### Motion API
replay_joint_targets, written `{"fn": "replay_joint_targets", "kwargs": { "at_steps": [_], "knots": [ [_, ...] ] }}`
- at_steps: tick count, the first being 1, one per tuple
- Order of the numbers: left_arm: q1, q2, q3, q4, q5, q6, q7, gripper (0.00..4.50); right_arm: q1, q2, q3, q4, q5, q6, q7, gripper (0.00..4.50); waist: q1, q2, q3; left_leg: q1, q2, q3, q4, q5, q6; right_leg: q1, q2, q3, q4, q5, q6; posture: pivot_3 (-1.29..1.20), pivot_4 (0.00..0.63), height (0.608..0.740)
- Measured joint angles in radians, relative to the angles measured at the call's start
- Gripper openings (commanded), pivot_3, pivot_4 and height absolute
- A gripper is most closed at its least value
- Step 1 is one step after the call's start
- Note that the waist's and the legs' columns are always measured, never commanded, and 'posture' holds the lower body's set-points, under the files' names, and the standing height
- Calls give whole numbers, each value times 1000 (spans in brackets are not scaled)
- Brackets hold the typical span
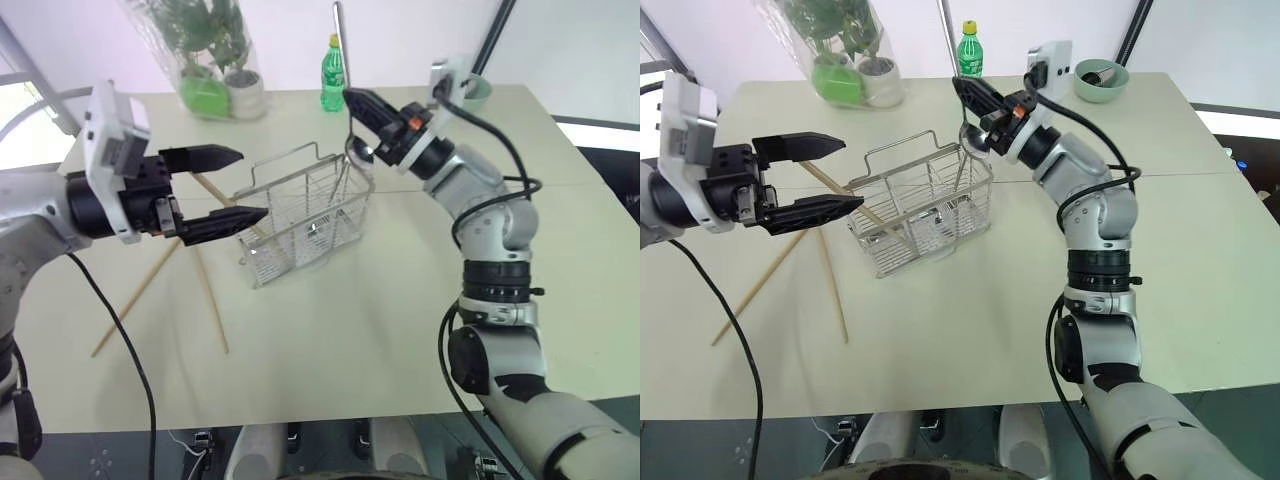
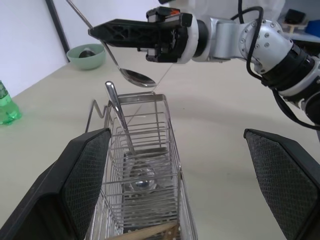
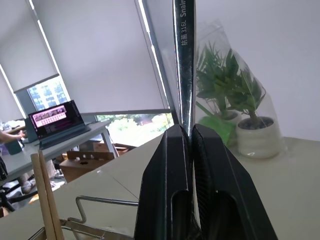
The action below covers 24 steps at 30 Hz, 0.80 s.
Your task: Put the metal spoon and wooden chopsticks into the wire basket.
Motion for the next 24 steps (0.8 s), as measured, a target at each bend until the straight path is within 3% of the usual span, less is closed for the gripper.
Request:
{"fn": "replay_joint_targets", "kwargs": {
  "at_steps": [4, 5, 8, 10, 13, 18, 24],
  "knots": [
    [5, 6, 13, -9, -13, 15, 12, 4500, 23, 25, 25, 35, -8, -28, -10, 20, -6, 0, 0, 0, 0, 0, 0, 0, 0, -1, 0, 0, 4, 0, 0, 0, 150, 684],
    [5, 7, 17, -12, -15, 15, 16, 4500, 23, 28, 25, 45, -8, -35, -16, 753, -6, 0, 0, 0, 0, 0, 0, 0, -1, -2, 0, 0, 4, 0, 0, 0, 150, 684],
    [7, 8, 32, -19, -16, 16, 23, 4500, 23, 37, 22, 54, -7, -52, -30, 1946, -6, 0, 0, 0, 0, 0, 0, 1, -1, -2, 0, 0, 5, 0, 0, 0, 150, 684],
    [7, 8, 36, -19, -17, 16, 26, 4500, 23, 37, 22, 54, -6, -59, -36, 3118, -6, 0, 0, 0, 0, 0, 0, 1, -1, -2, 0, 0, 5, 0, 0, 0, 150, 684],
    [7, 8, 36, -19, -16, 16, 26, 4500, 23, 35, 22, 54, -6, -60, -41, 4466, -6, 0, 0, 0, 0, 0, 0, 1, -1, -2, 0, 0, 5, -1, -2, 0, 150, 684],
    [1, 0, 35, -9, -15, 15, 37, 4500, 23, -23, 9, 46, 21, -44, -33, 4466, -3, 0, 0, 0, 0, 0, 0, 1, -1, -2, 0, 0, 4, -2, -2, 0, 150, 684],
    [-82, -58, 77, 97, -20, 24, 195, 4500, -14, -239, -95, -15, 202, 113, 86, 4466, 0, 0, 1, 0, 0, -1, 1, 1, 0, -1, 0, 0, 5, -1, -1, 0, 150, 684]
  ]
}}
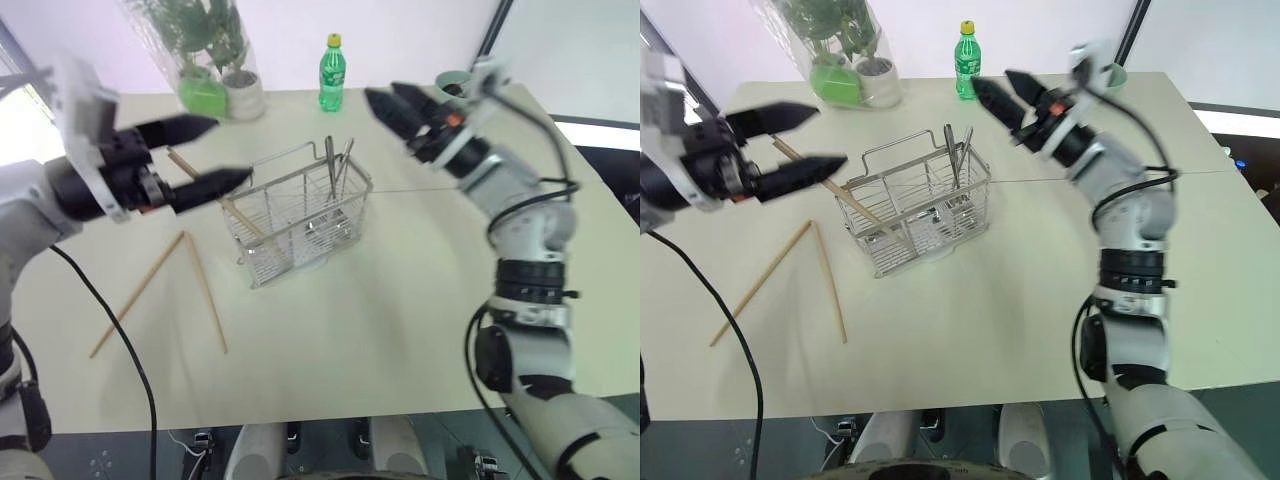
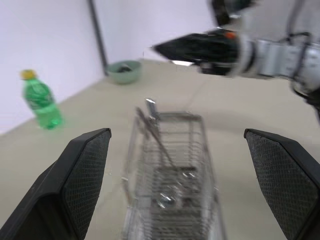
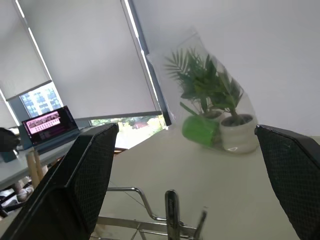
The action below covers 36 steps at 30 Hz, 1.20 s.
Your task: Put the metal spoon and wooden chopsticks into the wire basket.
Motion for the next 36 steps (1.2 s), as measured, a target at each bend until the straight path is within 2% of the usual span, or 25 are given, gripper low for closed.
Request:
{"fn": "replay_joint_targets", "kwargs": {
  "at_steps": [3, 5, 7, 9, 11, 18, 23, 30, 36],
  "knots": [
    [-48, -5, 55, 90, 7, 16, 101, 4500, -7, -118, -39, -80, 108, 92, 101, 4466, -3, -1, 0, 1, 1, 0, -1, 0, 1, 1, 0, 0, 0, 0, 3, 0, 150, 684],
    [-62, 15, 71, 161, 31, 47, 161, 4500, 52, -220, -37, -166, 172, 158, 207, 4466, -5, -1, -1, 1, 1, 0, -1, -1, 1, 1, 0, 0, 0, 0, 3, 0, 150, 684],
    [-14, 80, 77, 224, 96, 69, 182, 4500, 173, -315, -18, -254, 202, 201, 306, 4466, -8, -1, -1, 1, 1, 1, -1, -1, 1, 1, -2, 0, 0, 0, 3, 0, 150, 684],
    [73, 120, 73, 263, 182, 68, 173, 4500, 292, -360, 4, -302, 211, 227, 369, 4466, -8, -1, 0, 1, 1, 3, -2, -1, 1, 0, -5, 0, 0, -2, 1, 0, 150, 684],
    [107, 123, 66, 275, 215, 64, 163, 4500, 327, -366, 13, -327, 212, 228, 389, 4466, -4, -1, 0, 1, 1, 2, -1, -3, -2, 0, -6, 1, -1, -2, 0, 0, 150, 684],
    [364, 182, -11, 267, 336, 60, 8, 4500, 428, -387, 30, -402, 205, 218, 373, 4466, -2, -1, -1, -2, 1, 3, -7, -5, 0, -2, -9, -1, -17, 1, -4, 0, 150, 684],
    [434, 205, -48, 245, 387, 72, -56, 4500, 434, -394, 29, -403, 205, 211, 355, 4466, -1, -1, 0, -3, 1, 4, -8, -6, 0, -5, -10, -1, -17, 1, -4, 0, 150, 684],
    [425, 175, -180, 248, 471, 55, -90, 4500, 441, -417, 10, -422, 228, 223, 342, 4466, -1, -1, 0, -3, 1, 5, -9, -6, 0, -5, -11, -1, -17, 1, -4, 0, 150, 684],
    [319, 103, -308, 376, 583, 0, -93, 4500, 440, -427, -3, -424, 253, 228, 319, 4466, 1, -1, -1, -3, 1, 5, -8, -6, 0, -2, -11, -2, -17, 1, -4, 0, 150, 684]
  ]
}}
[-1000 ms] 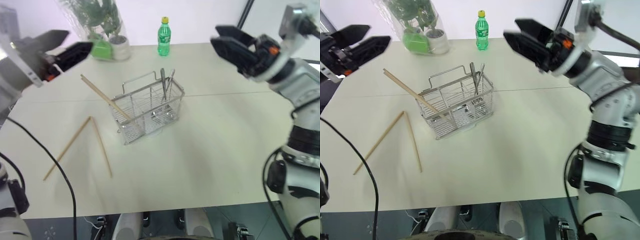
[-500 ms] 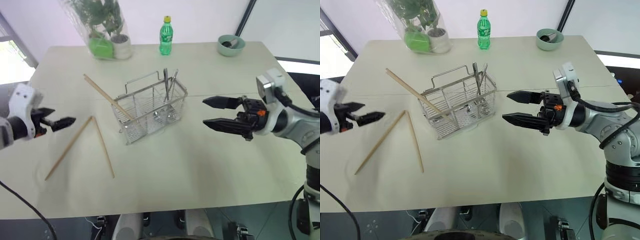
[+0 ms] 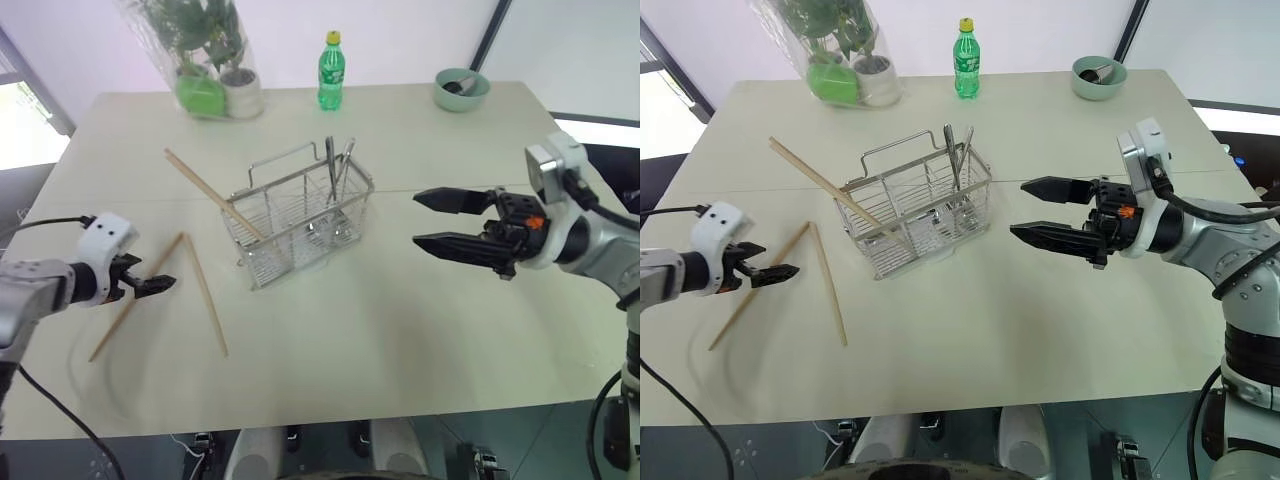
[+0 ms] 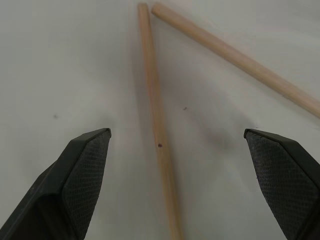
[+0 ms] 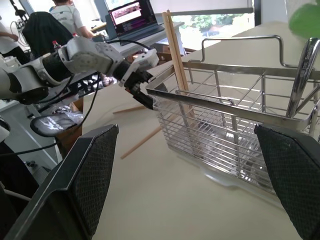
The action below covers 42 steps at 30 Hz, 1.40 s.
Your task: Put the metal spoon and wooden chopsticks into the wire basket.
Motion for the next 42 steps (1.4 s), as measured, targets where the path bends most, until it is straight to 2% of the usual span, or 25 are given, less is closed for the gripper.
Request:
{"fn": "replay_joint_targets", "kwargs": {
  "at_steps": [3, 6, 10, 11, 17, 20, 23, 27, 30, 33, 35, 39, 42],
  "knots": [
    [-71, -47, -44, 75, 49, -51, -3, 3656, -1, -3, -5, -1, 6, 3, -16, 4500, 12, 3, -2, 2, 0, 0, 1, 0, 0, 2, -1, -1, 0, 0, 0, 0, 150, 684],
    [-110, -93, -52, 131, 66, -81, -18, 2113, 0, -4, -13, -3, 19, 3, -28, 4500, 21, 4, -2, 3, 1, 0, 1, 0, 0, 2, -1, -3, 0, 1, 0, 0, 150, 684],
    [-128, -108, -68, 161, 104, -122, -24, 190, 0, -4, -22, -9, 31, 3, -50, 4500, 20, 6, -4, 3, 1, 0, 2, 0, 0, 3, -2, -3, 0, 1, 0, 0, 150, 684],
    [-134, -115, -66, 170, 111, -126, -22, 47, 0, -4, -25, -9, 33, 3, -56, 4500, 19, 7, -4, 3, 1, 0, 2, 0, 0, 4, -2, -3, 0, 1, 0, 0, 150, 684],
    [-163, -165, -20, 243, 152, -179, 62, 47, 15, -7, -41, -11, 42, 3, -76, 4500, 19, 8, -5, 2, 1, 0, 3, 0, 0, 4, -2, -4, 0, 1, 0, 0, 150, 684],
    [-205, -213, 68, 300, 171, -235, 179, 47, 23, -7, -46, -16, 46, 3, -86, 4500, 20, 5, -4, 1, 1, 0, 4, 0, 0, 3, -2, -5, 0, 2, 2, 0, 150, 684],
    [-315, -264, 217, 331, 144, -286, 313, 47, 31, -8, -50, -23, 60, 3, -97, 4500, 24, -1, -2, -2, 1, -2, 7, 0, 0, 3, -2, -8, 0, 3, 4, 0, 150, 684],
    [-546, -403, 463, 310, -39, -295, 467, 47, 42, -9, -58, -29, 70, 3, -108, 4500, 26, -4, -1, -9, 1, -5, 13, -1, 2, 2, -3, -13, -1, 9, 13, 0, 150, 684],
    [-727, -490, 540, 240, -181, -289, 541, 47, 43, -9, -59, -28, 72, 3, -117, 4500, 25, -5, -1, -14, 1, -7, 21, -3, 5, 3, -2, -17, -1, 10, 16, 0, 150, 684],
    [-880, -586, 544, 144, -299, -266, 602, 47, 42, -8, -58, -26, 71, 2, -119, 4500, 26, -5, -1, -13, 0, -7, 23, -3, 7, 5, -3, -18, -1, 12, 19, 0, 150, 684],
    [-919, -639, 514, 77, -352, -247, 621, 47, 39, -8, -57, -25, 70, -1, -120, 4500, 24, -4, -1, -13, 0, -6, 24, -3, 7, 6, -2, -18, -1, 12, 19, 0, 150, 684],
    [-891, -717, 425, -10, -406, -196, 629, 47, 34, -7, -57, -16, 70, -5, -132, 4500, 21, -4, -1, -12, 0, -6, 24, -2, 8, 6, -1, -18, 1, 12, 19, 0, 150, 684],
    [-834, -738, 366, -76, -425, -159, 630, 47, 34, -7, -57, -14, 70, -5, -142, 4500, 19, -4, -1, -12, 0, -6, 24, -2, 9, 6, 0, -18, 1, 12, 19, 0, 150, 684]
  ]
}}
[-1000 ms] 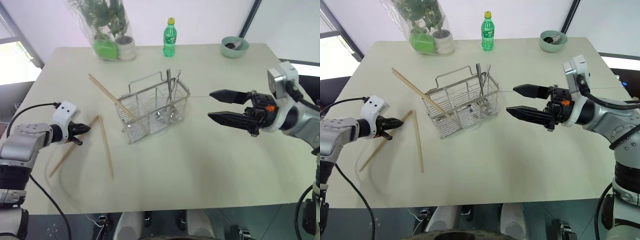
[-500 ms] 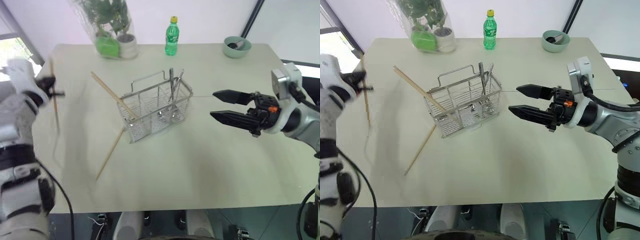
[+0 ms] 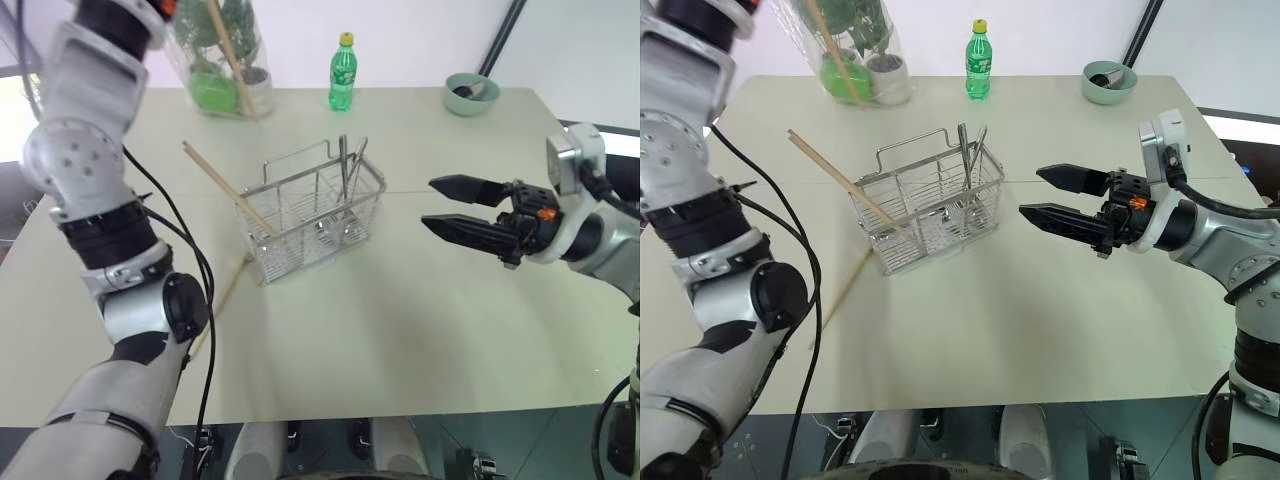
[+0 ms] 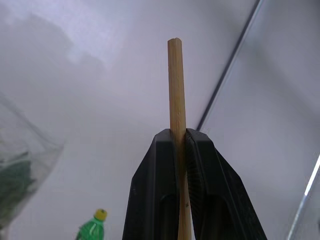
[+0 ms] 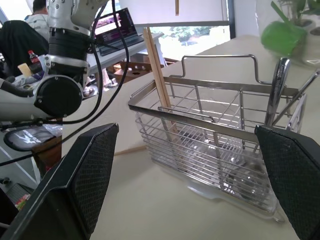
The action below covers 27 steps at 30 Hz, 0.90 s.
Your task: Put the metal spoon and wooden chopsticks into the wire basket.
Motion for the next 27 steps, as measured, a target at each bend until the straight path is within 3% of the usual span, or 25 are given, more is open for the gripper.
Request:
{"fn": "replay_joint_targets", "kwargs": {
  "at_steps": [11, 18, 21, 27],
  "knots": [
    [186, 49, -128, -227, -14, 84, -35, 47, 23, 4, -26, -5, 4, -1, -64, 4500, 12, 0, 0, 0, 0, 0, 1, -1, 0, 1, 0, 0, -1, 0, -1, 0, 150, 684],
    [303, 49, -219, -270, 22, 98, -65, 47, 28, 13, -26, -14, 13, -2, -84, 4500, 29, 0, 0, -1, 0, 0, 1, 0, 0, 0, 0, 0, -1, -2, -4, 0, 150, 684],
    [313, 40, -217, -271, 30, 77, -65, 1050, 28, 13, -26, -15, 21, -1, -88, 4500, 30, 0, 0, -1, 0, 0, 1, -1, 0, 1, 0, 0, -2, -2, -4, 0, 150, 684],
    [317, -5, -216, -300, 18, 64, -36, 4010, 26, 12, -26, -12, 33, -1, -89, 4500, 28, 0, 0, -1, 0, 0, 1, -1, 0, 1, 0, 0, -2, -2, -4, 0, 150, 684]
  ]
}}
